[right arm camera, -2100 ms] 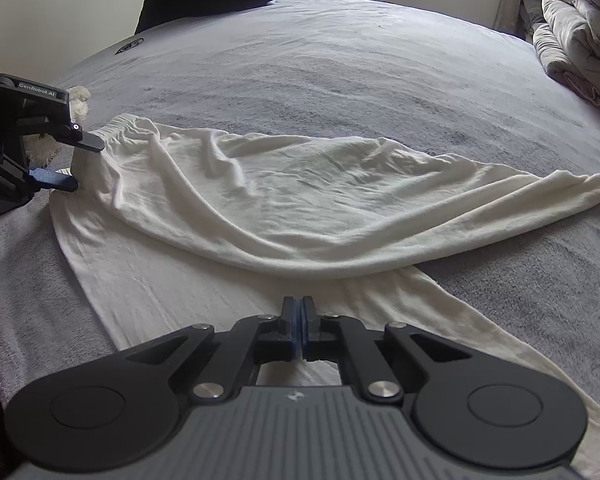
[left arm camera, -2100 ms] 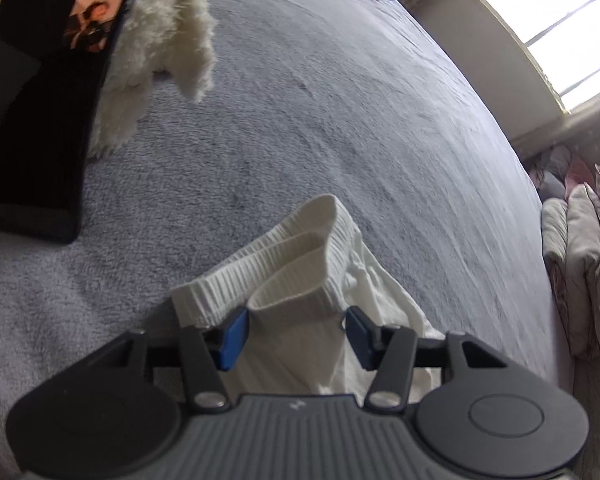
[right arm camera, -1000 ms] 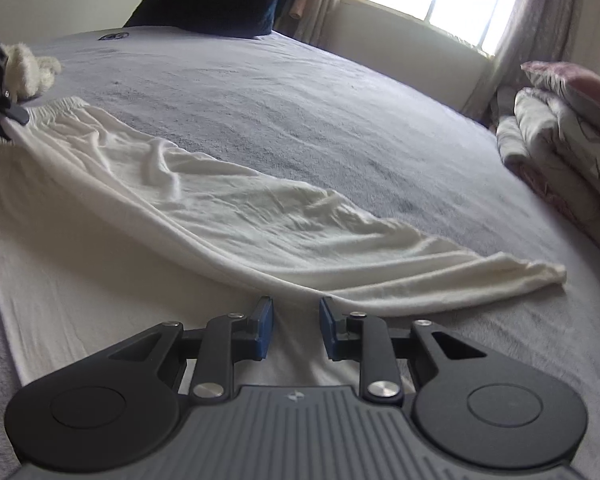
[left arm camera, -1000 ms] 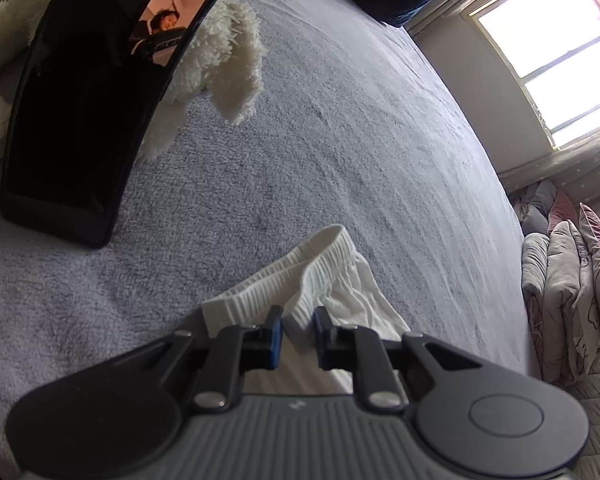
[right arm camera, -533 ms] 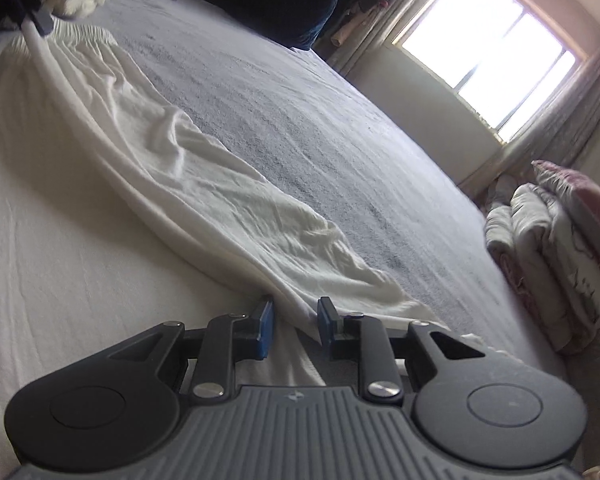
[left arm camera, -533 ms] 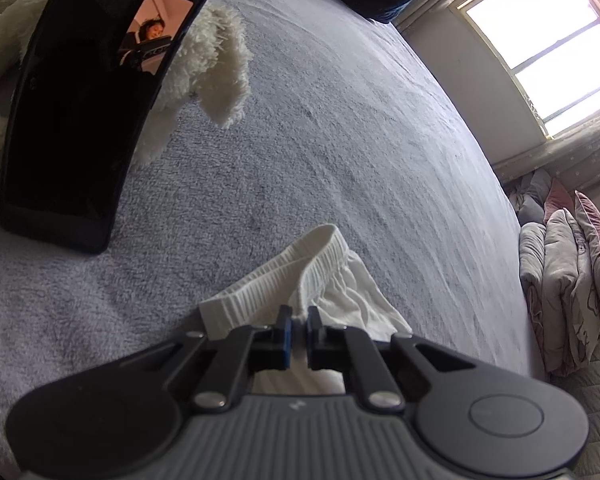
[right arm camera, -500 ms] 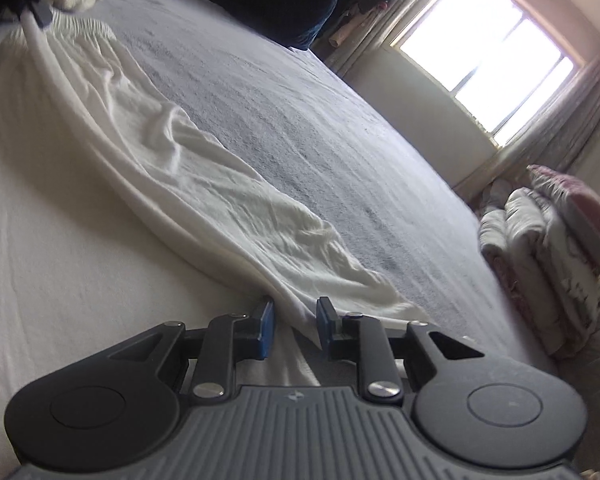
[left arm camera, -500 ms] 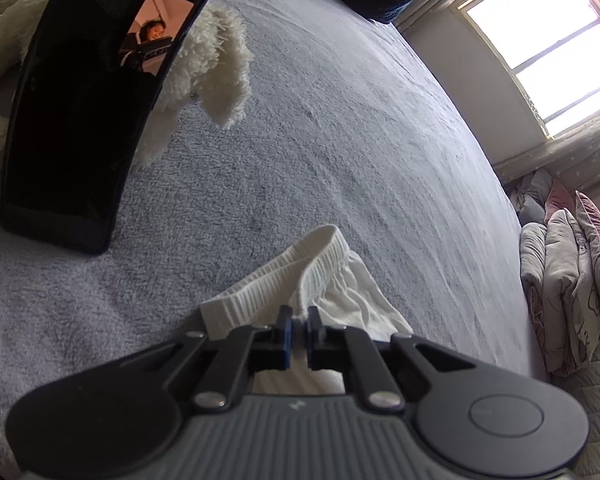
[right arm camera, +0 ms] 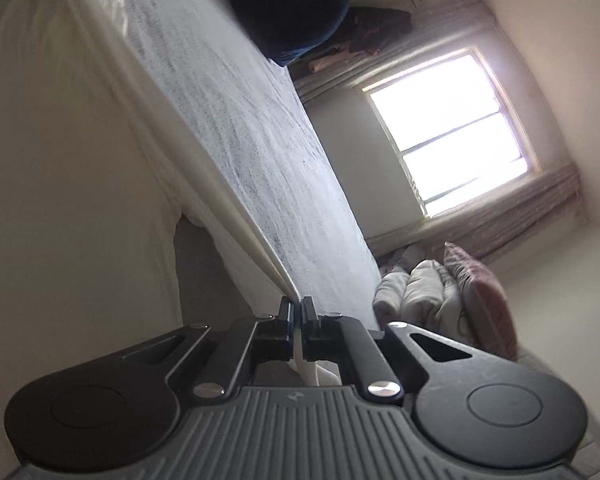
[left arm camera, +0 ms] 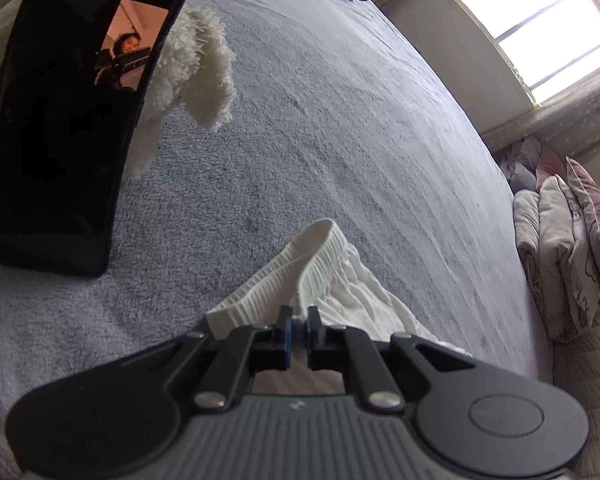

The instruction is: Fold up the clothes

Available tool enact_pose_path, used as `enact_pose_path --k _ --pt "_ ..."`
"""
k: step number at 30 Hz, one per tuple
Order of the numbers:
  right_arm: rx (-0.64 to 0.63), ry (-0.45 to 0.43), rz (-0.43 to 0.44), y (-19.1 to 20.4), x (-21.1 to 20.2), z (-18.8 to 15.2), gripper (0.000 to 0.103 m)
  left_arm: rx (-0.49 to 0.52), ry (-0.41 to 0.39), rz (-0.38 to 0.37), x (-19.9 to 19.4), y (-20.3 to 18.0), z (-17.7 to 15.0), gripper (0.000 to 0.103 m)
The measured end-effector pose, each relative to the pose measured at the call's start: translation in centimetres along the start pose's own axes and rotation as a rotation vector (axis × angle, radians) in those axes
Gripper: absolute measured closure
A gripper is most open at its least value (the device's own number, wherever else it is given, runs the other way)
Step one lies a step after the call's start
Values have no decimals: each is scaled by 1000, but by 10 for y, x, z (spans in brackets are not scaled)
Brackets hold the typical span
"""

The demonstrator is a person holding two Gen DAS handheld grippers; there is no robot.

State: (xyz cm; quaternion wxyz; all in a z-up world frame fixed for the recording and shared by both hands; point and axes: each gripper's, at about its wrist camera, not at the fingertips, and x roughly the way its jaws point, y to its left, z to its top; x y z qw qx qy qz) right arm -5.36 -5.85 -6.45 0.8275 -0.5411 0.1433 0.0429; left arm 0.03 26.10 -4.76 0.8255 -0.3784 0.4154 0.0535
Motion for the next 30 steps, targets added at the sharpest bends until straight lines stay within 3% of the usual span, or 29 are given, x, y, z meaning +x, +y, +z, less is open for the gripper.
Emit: enact_pose_path --k 10,22,30 --pt "-212 -14 170 21 -55 -11 100 125 6 58 -4 3 0 96" --pt "-290 19 347 35 -72 -10 99 195 28 99 2 4 -6 96" --pt "-348 32 351 55 -71 -7 99 262 53 144 2 0 -11 91"
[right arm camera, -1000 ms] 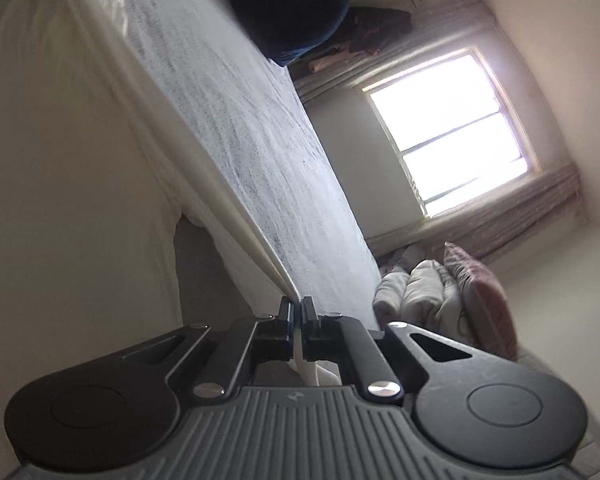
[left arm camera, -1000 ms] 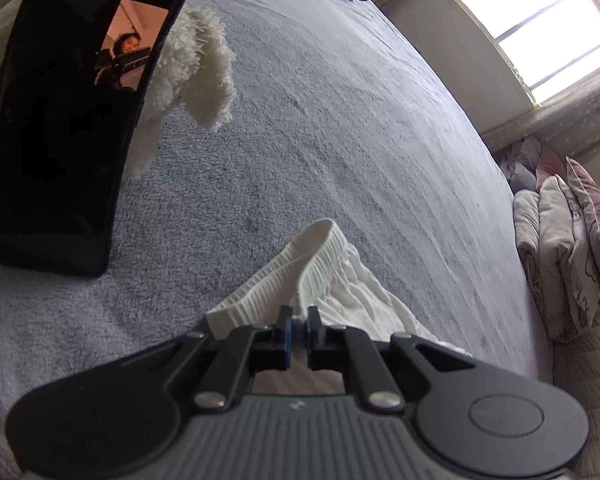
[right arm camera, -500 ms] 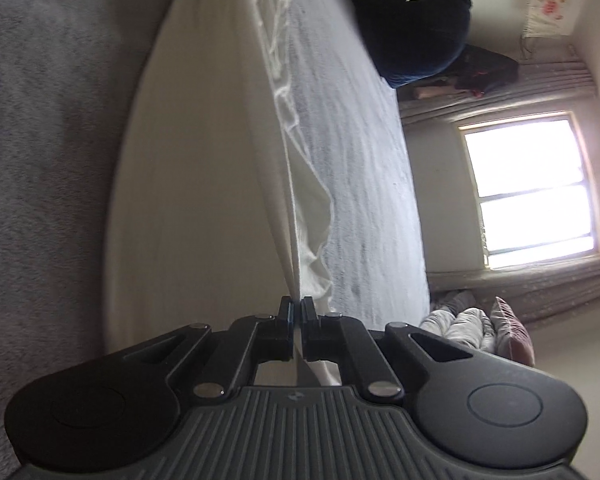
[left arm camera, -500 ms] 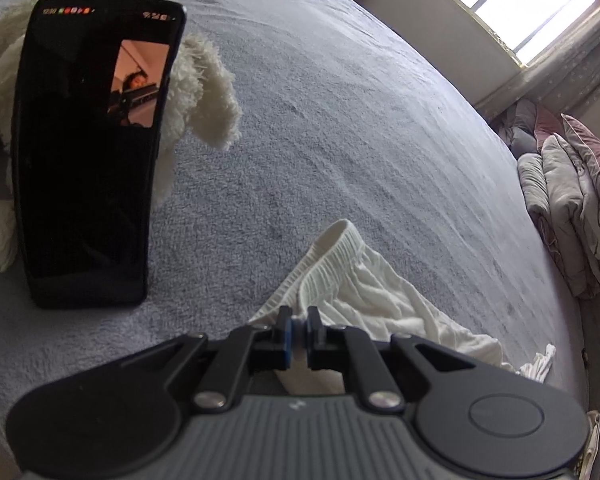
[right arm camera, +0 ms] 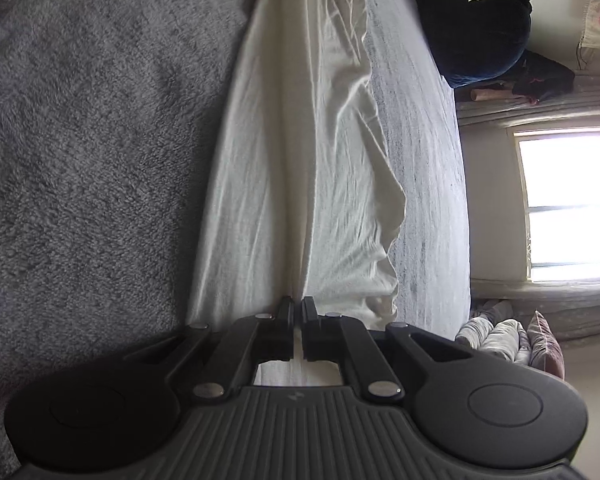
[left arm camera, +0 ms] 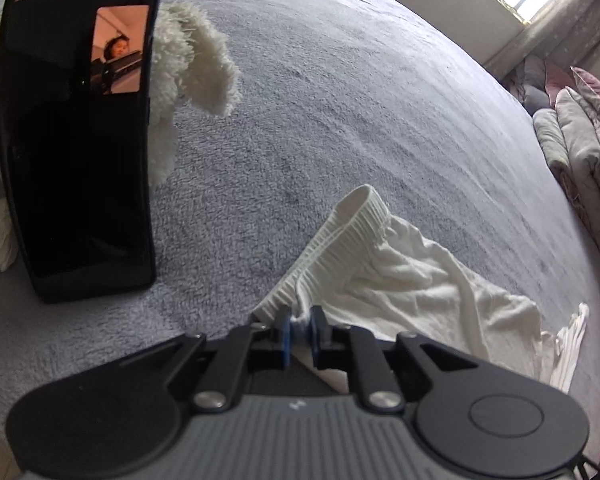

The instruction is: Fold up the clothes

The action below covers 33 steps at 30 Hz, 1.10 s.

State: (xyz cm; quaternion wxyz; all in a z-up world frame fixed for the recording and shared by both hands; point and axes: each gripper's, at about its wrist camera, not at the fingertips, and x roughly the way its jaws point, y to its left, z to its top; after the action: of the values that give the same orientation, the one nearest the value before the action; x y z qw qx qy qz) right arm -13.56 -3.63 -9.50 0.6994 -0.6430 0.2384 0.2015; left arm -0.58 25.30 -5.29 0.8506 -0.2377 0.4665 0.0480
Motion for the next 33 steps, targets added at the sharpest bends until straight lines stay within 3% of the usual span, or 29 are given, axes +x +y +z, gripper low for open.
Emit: enact_pose_path --k 2,6,8,12,14,20,26,33 --pt "-4 5 -9 3 0 1 99 13 -7 2 -4 -2 -1 88" --pt "16 11 -7 0 -4 -5 96 17 -59 14 -20 -6 0 68" --pt "54 15 4 -8 -6 -9 93 34 -102 33 -29 -10 1 66" --pt "166 8 30 -25 -10 -24 75 115 -182 53 -44 -25 0 63" --pt "240 -3 53 -36 -11 -32 75 161 -201 41 -47 -34 -3 62" --pt "510 -9 125 -71 -1 -60 71 298 -161 -19 -33 -67 -14 58" --pt "806 46 198 -101 28 -96 68 415 -114 -99 -18 -99 -31 58" --pt "1134 83 211 -133 69 -138 64 557 -87 -199 -2 -144 -54 55"
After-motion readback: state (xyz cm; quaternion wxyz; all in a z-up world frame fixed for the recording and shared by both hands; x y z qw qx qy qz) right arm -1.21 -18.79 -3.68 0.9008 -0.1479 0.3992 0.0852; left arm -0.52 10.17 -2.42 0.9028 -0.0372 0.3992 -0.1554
